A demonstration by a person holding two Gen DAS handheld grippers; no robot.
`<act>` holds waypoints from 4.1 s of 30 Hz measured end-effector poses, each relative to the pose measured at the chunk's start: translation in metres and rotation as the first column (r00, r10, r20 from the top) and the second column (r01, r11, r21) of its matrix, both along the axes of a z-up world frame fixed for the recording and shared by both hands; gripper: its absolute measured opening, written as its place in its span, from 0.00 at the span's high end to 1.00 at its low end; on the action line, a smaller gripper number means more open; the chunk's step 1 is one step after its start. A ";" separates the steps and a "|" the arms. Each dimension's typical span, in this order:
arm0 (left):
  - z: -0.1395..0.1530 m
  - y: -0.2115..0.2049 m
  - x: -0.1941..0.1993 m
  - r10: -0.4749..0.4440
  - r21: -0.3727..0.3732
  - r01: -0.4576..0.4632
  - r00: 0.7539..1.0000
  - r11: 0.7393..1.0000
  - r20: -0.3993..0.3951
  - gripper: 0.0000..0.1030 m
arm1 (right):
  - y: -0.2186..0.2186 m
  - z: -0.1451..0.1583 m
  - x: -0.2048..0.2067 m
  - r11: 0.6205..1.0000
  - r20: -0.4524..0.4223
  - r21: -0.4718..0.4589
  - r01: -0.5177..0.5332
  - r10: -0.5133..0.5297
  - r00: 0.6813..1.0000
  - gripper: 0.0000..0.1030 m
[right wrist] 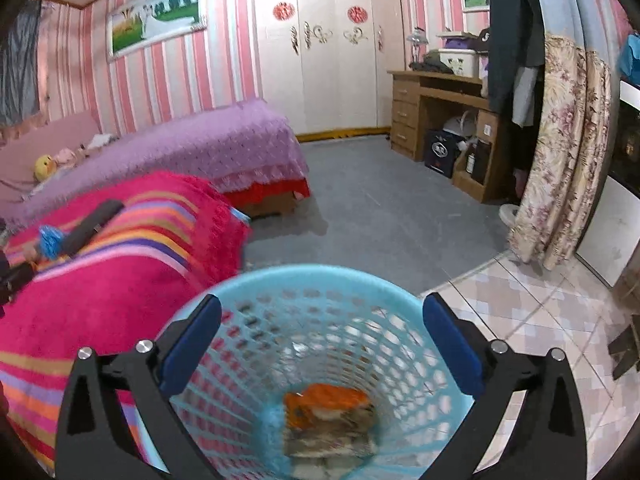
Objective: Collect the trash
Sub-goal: 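Move both open grippers back over the items on the bed, then grasp the orange round lid with the left gripper while the right gripper grasps a cardboard tube, then carry the orange lid and cardboard tube over the blue basket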
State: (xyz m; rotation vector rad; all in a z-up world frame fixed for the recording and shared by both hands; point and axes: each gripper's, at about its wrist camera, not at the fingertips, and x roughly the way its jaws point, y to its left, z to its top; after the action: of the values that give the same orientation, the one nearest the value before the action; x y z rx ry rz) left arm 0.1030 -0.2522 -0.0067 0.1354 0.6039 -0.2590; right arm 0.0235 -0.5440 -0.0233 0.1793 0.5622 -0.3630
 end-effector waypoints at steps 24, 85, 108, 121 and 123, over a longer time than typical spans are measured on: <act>-0.007 0.190 0.036 0.190 -0.025 -0.190 0.982 0.981 -0.006 0.06 | 0.158 0.010 0.077 0.980 0.033 0.003 -0.200 0.200 0.979 0.04; -0.057 0.373 0.098 0.310 0.018 -0.314 0.925 0.949 -0.222 0.62 | 0.404 -0.024 0.145 0.899 -0.081 -0.016 -0.437 0.434 0.897 0.04; -0.050 0.439 0.093 0.424 -0.002 -0.433 0.884 0.901 -0.198 0.62 | 0.509 -0.042 0.190 0.807 -0.211 0.041 -0.589 0.583 0.785 0.43; -0.029 0.403 0.066 0.386 -0.020 -0.393 0.910 0.919 -0.149 0.62 | 0.450 -0.020 0.143 0.830 -0.099 -0.010 -0.557 0.554 0.827 0.44; -0.025 0.392 0.062 0.376 -0.014 -0.381 0.917 0.925 -0.135 0.62 | 0.433 -0.014 0.134 0.841 -0.080 -0.011 -0.541 0.538 0.839 0.44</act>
State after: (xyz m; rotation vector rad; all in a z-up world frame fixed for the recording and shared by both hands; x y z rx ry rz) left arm 0.1648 0.1399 -0.0317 -0.0397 0.7403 0.0978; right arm 0.1577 -0.1108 -0.0374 -0.0312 0.6534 0.1761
